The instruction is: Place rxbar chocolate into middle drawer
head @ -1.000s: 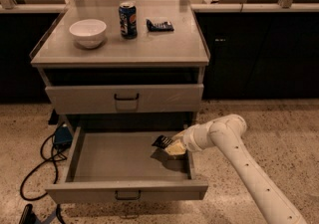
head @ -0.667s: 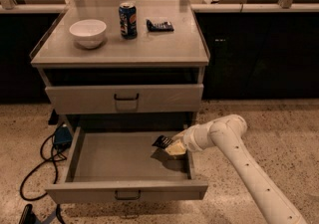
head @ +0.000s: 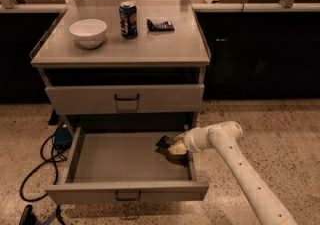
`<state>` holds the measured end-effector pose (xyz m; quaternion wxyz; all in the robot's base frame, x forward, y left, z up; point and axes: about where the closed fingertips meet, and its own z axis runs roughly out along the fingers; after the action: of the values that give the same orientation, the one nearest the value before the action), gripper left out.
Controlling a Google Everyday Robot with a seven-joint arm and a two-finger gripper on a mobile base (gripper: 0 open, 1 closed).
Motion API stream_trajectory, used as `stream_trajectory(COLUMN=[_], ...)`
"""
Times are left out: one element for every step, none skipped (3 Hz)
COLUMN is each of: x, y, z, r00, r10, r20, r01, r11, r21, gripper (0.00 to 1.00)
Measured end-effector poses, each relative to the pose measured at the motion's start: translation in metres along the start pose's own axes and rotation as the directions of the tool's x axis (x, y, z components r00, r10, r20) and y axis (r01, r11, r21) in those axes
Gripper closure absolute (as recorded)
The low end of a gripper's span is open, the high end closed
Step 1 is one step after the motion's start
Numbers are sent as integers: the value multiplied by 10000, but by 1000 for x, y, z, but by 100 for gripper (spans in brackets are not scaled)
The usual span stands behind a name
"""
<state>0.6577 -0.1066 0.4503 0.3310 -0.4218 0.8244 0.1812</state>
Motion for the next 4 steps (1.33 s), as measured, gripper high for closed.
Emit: stream_trajectory(x=[22,24,24,24], y=[-7,-8,-8,-8], z=[33,34,34,34], r00=[9990,9989,9989,9989], r10=[24,48,48,48], r20=[-439,-471,-471,-472], r01=[-27,-51,-51,-51], r11=[10000,10000,10000,10000], r21=[-50,-60,-60,-61], gripper=[100,100,81,58])
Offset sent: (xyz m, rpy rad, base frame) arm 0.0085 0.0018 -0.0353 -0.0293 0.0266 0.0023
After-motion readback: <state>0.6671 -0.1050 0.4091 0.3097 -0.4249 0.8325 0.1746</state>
